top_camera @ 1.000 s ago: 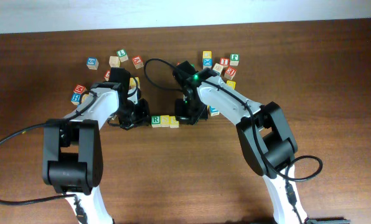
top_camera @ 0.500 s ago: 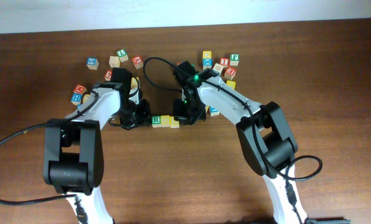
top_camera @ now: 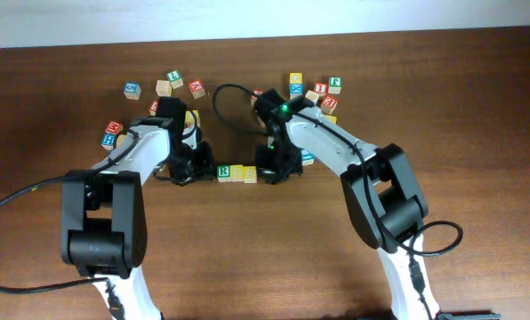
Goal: Spell out RSS
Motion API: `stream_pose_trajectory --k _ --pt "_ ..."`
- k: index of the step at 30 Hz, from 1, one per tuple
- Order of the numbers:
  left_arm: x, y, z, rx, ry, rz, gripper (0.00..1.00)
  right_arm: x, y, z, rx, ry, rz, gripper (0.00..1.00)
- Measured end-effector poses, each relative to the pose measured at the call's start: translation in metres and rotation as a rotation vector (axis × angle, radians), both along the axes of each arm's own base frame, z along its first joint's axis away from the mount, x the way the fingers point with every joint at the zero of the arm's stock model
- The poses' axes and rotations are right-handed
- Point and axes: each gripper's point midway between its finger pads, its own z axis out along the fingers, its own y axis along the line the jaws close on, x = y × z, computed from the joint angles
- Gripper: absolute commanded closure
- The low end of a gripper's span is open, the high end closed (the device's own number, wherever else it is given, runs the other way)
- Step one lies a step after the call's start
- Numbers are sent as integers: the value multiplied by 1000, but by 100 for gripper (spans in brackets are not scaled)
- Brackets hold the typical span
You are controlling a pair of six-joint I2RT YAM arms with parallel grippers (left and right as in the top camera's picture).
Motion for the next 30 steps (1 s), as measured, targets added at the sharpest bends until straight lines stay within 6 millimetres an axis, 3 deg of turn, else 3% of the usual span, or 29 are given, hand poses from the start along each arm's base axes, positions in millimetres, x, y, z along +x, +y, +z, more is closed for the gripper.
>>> stream_pose_trajectory --k 6,12,16,21,22,23,30 --pt "0 4 0 3 5 9 94 -10 -20 0 -48 56 9 96" --pt "1 13 0 46 8 23 90 -29 -4 1 -49 72 94 96" --pt "1 28 0 56 22 61 87 -31 8 1 -29 55 120 96" --pt "3 47 2 70 32 115 68 -24 16 1 7 26 113 96" --pt "3 49 1 74 35 122 62 -24 20 2 27 28 111 96" --pt "3 50 2 74 33 125 48 -25 21 3 39 35 111 96" --pt "5 57 5 116 25 133 37 -23 26 4 64 30 110 96"
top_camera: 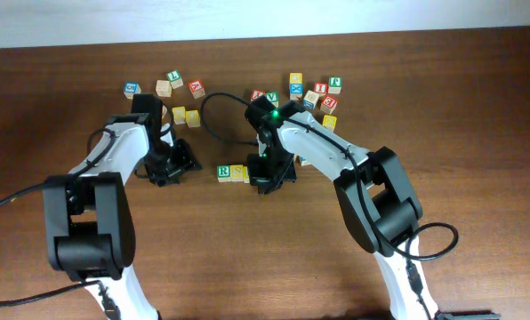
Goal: Spell out RSS
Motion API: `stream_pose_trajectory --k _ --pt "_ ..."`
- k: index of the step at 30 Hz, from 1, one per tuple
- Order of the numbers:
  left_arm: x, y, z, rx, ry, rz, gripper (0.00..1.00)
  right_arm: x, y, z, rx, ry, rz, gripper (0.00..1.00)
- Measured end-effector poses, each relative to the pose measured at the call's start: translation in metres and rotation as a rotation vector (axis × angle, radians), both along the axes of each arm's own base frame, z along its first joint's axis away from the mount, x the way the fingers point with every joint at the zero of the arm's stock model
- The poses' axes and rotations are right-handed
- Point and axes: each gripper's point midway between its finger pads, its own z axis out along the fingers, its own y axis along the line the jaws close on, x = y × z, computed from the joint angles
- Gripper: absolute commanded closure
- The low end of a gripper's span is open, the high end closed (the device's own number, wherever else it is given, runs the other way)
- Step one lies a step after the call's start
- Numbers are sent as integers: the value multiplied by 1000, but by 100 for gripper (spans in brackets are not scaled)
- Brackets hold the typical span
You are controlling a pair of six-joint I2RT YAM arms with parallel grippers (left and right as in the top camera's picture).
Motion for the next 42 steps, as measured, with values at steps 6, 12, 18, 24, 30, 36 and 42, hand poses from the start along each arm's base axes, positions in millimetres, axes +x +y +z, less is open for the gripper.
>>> stream_pose_trajectory --k 6,12,18,24,30,36,42 --pt "1 4 0 25 0 18 23 0 0 0 -5 -4 3 96" --pt "3 10 1 48 -2 43 9 -4 3 -1 -17 -5 17 96" --pt "4 14 2 72 -6 55 1 -6 0 6 -38 -19 22 96" --pt "5 16 1 84 -9 56 1 -8 6 15 -33 -49 43 96" --pt "5 24 1 121 -12 63 1 -7 8 14 -33 -50 29 96" --pt "3 44 0 137 0 107 1 -1 10 13 -38 -88 32 96" --pt "0 53 -1 150 14 127 1 0 14 13 -39 -97 21 96"
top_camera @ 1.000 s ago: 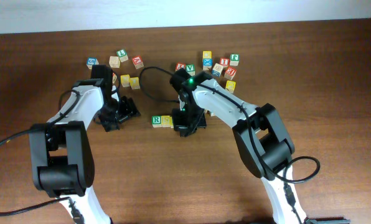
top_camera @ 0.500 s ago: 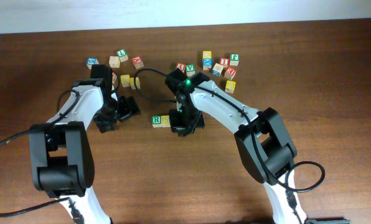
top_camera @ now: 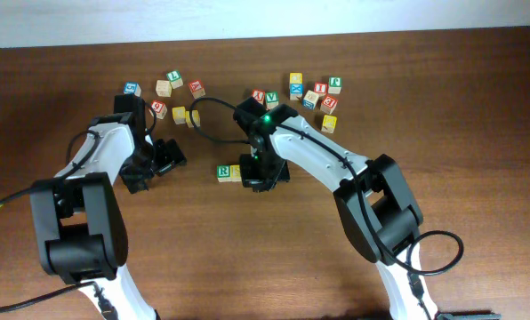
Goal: Spell out RSS
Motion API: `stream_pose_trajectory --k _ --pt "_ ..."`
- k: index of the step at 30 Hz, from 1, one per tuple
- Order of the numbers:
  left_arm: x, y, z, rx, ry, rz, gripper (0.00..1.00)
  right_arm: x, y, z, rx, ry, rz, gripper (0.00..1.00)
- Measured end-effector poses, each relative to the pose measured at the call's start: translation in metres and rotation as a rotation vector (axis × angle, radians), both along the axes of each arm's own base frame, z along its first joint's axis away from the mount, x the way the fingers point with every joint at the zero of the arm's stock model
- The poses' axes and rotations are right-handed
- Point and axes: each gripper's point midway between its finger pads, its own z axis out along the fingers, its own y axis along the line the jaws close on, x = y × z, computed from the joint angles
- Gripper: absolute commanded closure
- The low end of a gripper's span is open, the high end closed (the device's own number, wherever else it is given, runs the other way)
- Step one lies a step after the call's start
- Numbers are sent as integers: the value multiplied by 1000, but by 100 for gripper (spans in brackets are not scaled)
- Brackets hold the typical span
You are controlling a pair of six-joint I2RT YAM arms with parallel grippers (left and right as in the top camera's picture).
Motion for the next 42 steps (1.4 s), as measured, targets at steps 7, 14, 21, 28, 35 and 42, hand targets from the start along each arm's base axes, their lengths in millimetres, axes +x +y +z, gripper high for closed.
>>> stream_pose_trajectory --k 7,14,21,28,35,42 --pt "0 0 0 3 2 0 1 0 2 0 1 -5 -2 96" --pt "0 0 0 3 2 0 1 2 8 0 8 -28 8 96" --pt "0 1 0 3 2 1 1 3 8 0 9 -32 9 96" --pt "0 1 0 3 3 0 1 6 9 0 10 -50 8 96" --pt "0 0 0 3 2 0 1 8 7 -1 -3 -60 8 96" --pt "0 0 0 3 2 0 1 11 8 -1 1 -71 8 96"
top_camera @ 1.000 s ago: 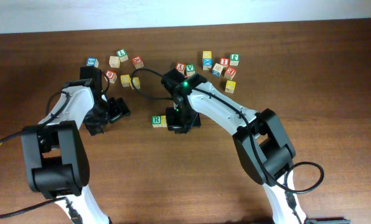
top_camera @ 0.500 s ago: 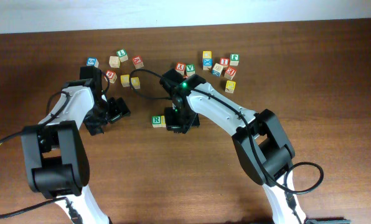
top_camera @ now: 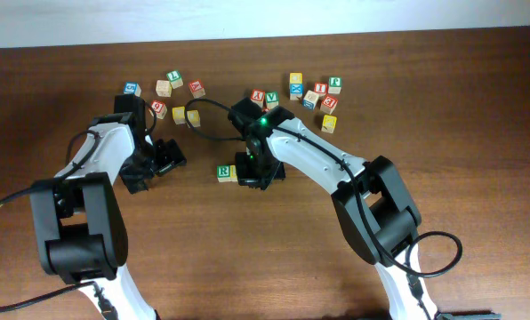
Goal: Spell out RSS
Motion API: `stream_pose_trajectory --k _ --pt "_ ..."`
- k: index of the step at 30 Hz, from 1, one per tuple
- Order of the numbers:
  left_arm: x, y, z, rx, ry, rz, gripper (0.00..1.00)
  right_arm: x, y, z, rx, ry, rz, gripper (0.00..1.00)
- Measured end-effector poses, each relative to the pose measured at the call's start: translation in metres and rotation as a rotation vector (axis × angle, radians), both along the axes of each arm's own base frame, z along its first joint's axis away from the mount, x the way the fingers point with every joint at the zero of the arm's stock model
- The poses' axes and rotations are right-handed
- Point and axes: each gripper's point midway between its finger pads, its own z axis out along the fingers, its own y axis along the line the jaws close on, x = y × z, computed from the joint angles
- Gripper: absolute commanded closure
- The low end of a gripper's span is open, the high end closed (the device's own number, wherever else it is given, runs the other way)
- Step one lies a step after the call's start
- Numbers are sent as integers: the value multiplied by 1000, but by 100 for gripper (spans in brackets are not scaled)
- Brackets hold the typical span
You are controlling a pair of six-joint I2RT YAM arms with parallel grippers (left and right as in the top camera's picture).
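Observation:
The green-lettered R block (top_camera: 224,172) lies on the table left of centre. A sliver of a yellow block (top_camera: 235,174) shows at its right side. My right gripper (top_camera: 256,173) hangs over the spot right of the R and hides the rest of the row, so the S blocks cannot be read. Whether its fingers are open or shut is not visible from above. My left gripper (top_camera: 161,163) sits farther left, apart from the R block, with nothing visible in it. Its fingers are too dark to judge.
Several loose letter blocks lie at the back left, among them a blue one (top_camera: 132,89) and a yellow one (top_camera: 180,115). More blocks lie at the back right, around a green-lettered one (top_camera: 334,84) and a yellow one (top_camera: 328,123). A black cable (top_camera: 198,111) loops behind the right wrist.
My right gripper has shifted a little to the left and now stands closer against the R block. The left arm and the R block have not moved.
At first R and two yellow blocks stood in a row between both grippers. Then the left gripper was farther left, away from the row, and the right gripper covered the last block. Since then the right gripper has covered more of the row; only R shows fully.

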Motion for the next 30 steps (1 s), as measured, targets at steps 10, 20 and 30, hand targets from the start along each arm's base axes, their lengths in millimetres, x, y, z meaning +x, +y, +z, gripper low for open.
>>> stream_pose_trajectory --k 10,20,30 --pt "0 0 0 0 0 0 1 1 1 0 3 -6 0 96" --pt "0 0 0 0 0 0 1 2 1 0 4 -11 0 96" --pt "0 0 0 0 0 0 1 2 1 0 2 -4 -26 96"
